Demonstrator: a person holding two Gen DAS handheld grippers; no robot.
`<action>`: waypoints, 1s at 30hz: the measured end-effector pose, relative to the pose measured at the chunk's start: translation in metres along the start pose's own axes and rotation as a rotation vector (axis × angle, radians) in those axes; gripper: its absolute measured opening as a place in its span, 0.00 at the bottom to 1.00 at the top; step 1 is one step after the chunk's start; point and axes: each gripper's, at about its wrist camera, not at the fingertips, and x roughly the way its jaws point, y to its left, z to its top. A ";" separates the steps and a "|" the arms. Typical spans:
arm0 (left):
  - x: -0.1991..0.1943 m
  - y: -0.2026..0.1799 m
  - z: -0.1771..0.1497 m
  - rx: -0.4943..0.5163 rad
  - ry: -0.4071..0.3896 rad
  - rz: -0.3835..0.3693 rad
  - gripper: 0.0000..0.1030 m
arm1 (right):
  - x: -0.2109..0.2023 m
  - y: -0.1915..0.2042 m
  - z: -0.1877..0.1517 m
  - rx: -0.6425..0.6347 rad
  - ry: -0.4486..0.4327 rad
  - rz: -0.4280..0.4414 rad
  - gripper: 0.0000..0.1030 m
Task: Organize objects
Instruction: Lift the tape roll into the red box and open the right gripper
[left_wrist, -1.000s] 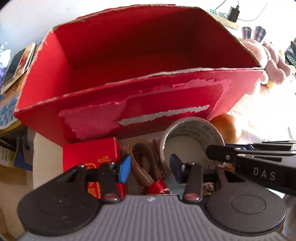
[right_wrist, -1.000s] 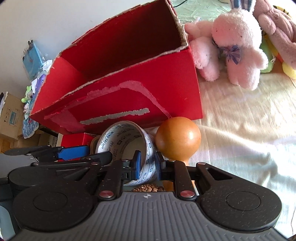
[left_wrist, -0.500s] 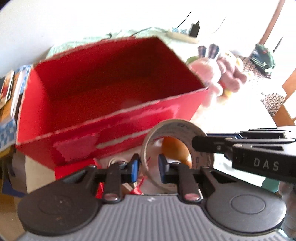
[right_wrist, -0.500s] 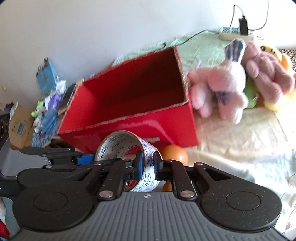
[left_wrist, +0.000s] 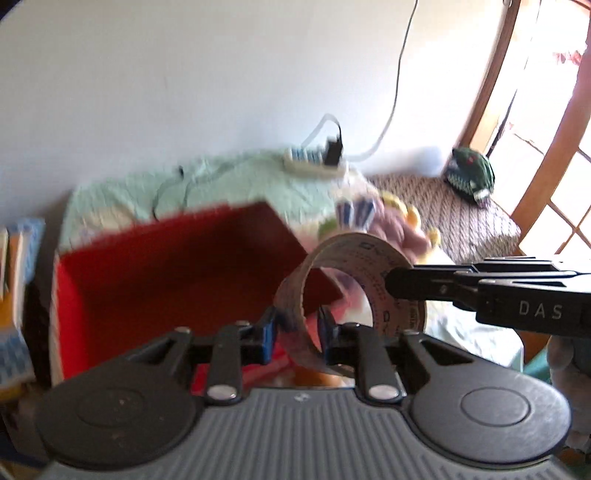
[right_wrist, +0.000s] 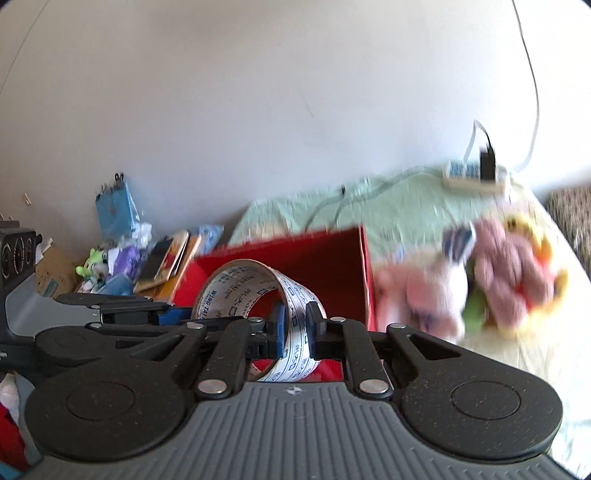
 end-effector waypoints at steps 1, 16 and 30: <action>0.002 0.002 0.005 0.006 -0.013 0.017 0.18 | 0.007 0.003 0.006 -0.020 -0.013 -0.003 0.12; 0.150 0.084 0.019 -0.179 0.293 0.132 0.18 | 0.188 0.004 0.026 -0.258 0.291 -0.081 0.12; 0.157 0.088 0.013 -0.163 0.294 0.214 0.41 | 0.200 -0.021 0.035 -0.181 0.311 -0.080 0.24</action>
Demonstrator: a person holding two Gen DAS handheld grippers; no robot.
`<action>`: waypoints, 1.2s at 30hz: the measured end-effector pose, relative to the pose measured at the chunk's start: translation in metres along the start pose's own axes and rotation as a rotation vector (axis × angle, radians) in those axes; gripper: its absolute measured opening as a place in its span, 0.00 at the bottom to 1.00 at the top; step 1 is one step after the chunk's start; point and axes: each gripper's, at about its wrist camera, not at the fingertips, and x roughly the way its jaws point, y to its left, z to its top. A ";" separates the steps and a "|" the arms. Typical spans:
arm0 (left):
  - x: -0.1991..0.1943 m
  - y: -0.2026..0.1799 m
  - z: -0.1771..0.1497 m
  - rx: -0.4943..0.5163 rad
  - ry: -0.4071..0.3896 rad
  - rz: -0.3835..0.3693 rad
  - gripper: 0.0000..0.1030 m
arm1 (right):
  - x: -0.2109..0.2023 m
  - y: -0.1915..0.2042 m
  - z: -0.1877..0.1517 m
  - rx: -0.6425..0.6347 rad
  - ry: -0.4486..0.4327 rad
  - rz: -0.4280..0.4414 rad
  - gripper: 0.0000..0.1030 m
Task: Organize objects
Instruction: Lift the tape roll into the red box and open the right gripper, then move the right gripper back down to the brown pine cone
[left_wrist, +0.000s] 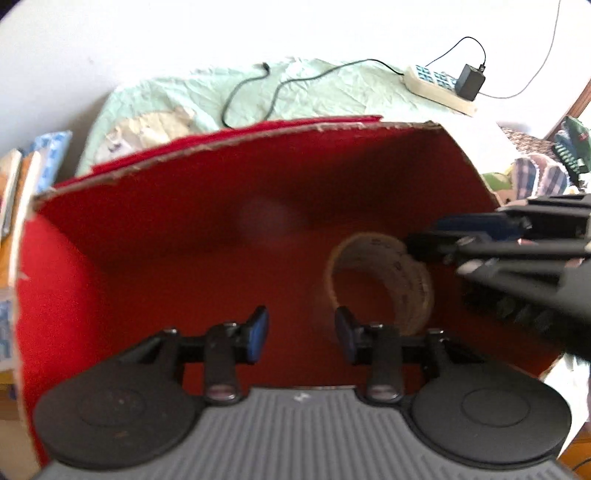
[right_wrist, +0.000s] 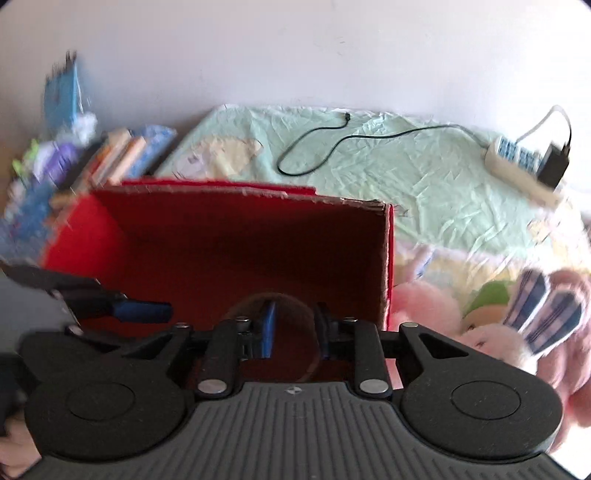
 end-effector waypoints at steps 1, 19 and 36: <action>-0.004 0.002 -0.003 -0.002 -0.011 0.007 0.41 | -0.004 -0.002 0.000 0.034 0.000 0.044 0.24; -0.041 0.037 -0.037 -0.094 -0.088 0.143 0.41 | 0.035 0.017 -0.003 0.146 0.150 0.054 0.14; -0.068 -0.014 -0.053 -0.042 -0.143 0.243 0.42 | -0.088 0.012 -0.075 0.186 -0.227 0.060 0.37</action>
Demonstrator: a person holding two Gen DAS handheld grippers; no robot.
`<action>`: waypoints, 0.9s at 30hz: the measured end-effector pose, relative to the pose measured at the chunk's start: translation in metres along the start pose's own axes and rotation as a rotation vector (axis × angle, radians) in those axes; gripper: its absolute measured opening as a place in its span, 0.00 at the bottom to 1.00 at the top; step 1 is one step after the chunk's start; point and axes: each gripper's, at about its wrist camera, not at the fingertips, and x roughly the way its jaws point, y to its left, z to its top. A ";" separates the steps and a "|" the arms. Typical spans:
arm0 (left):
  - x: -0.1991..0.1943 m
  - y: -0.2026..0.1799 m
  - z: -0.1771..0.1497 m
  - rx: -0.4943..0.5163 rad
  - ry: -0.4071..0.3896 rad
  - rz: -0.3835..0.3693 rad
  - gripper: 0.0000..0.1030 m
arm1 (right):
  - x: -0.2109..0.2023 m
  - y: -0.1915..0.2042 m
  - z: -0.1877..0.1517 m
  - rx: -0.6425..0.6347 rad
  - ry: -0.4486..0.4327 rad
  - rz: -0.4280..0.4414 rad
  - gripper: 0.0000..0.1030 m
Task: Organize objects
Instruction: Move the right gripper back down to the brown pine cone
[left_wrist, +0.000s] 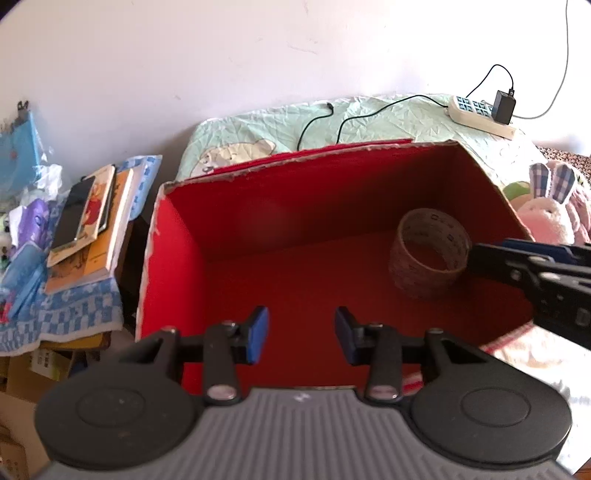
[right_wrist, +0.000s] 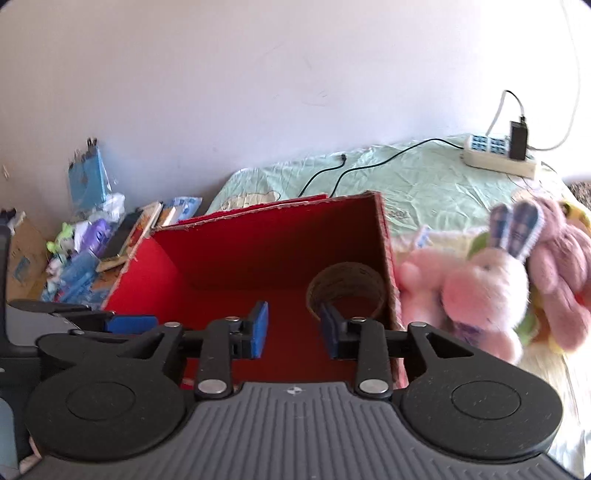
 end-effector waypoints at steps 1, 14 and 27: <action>-0.005 -0.004 -0.003 0.000 -0.001 0.005 0.42 | -0.007 -0.005 -0.002 0.016 -0.003 0.007 0.42; -0.053 -0.036 -0.030 -0.043 -0.057 0.097 0.50 | -0.035 -0.028 -0.022 0.033 0.029 0.096 0.42; -0.059 -0.049 -0.106 -0.077 0.033 -0.045 0.49 | -0.011 -0.060 -0.077 0.122 0.343 0.318 0.38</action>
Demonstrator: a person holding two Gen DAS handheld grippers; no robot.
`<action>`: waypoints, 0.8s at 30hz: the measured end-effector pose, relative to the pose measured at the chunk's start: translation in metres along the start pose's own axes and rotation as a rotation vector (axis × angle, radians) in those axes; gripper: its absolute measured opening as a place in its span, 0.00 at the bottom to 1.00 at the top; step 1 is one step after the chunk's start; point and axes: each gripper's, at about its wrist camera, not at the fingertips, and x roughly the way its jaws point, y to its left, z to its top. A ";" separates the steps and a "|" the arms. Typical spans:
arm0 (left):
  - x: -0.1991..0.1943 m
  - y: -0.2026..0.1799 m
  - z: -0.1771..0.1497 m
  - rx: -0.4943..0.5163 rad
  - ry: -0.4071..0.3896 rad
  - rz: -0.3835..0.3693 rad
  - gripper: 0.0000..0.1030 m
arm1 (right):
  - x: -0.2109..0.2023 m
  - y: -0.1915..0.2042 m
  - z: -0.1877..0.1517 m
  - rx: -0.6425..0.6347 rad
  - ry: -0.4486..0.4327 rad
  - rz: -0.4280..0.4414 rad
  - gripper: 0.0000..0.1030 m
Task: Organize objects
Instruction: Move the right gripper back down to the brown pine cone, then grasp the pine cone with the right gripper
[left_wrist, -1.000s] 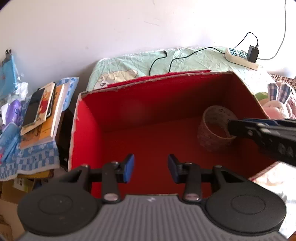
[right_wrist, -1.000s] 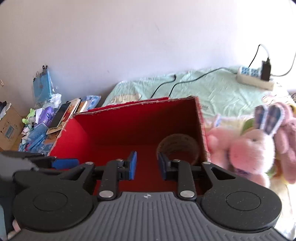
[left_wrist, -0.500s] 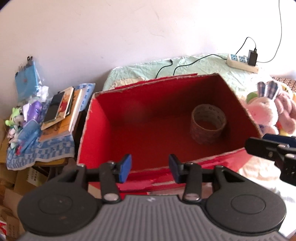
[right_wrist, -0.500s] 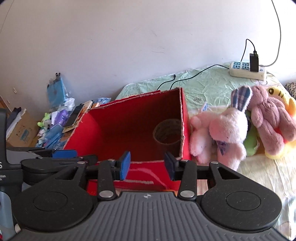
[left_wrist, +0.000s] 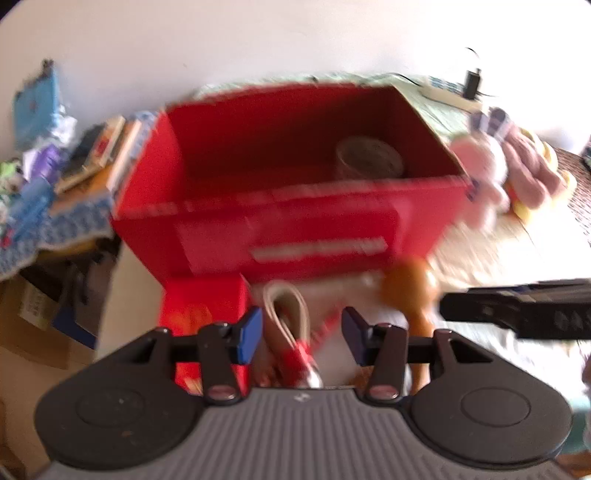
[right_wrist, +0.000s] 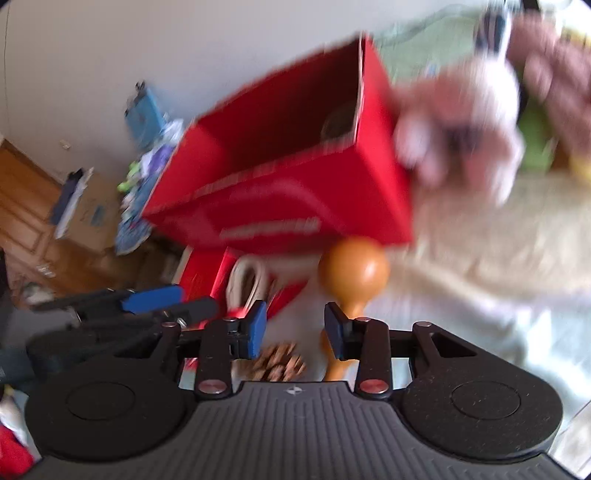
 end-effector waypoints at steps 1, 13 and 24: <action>0.000 -0.001 -0.009 0.005 0.010 -0.023 0.49 | 0.006 -0.003 -0.003 0.018 0.032 0.022 0.38; 0.021 -0.024 -0.054 0.075 0.081 -0.183 0.45 | 0.042 -0.008 -0.012 0.168 0.191 0.099 0.38; 0.038 -0.031 -0.050 0.178 0.097 -0.217 0.44 | 0.044 -0.022 -0.018 0.258 0.212 0.108 0.42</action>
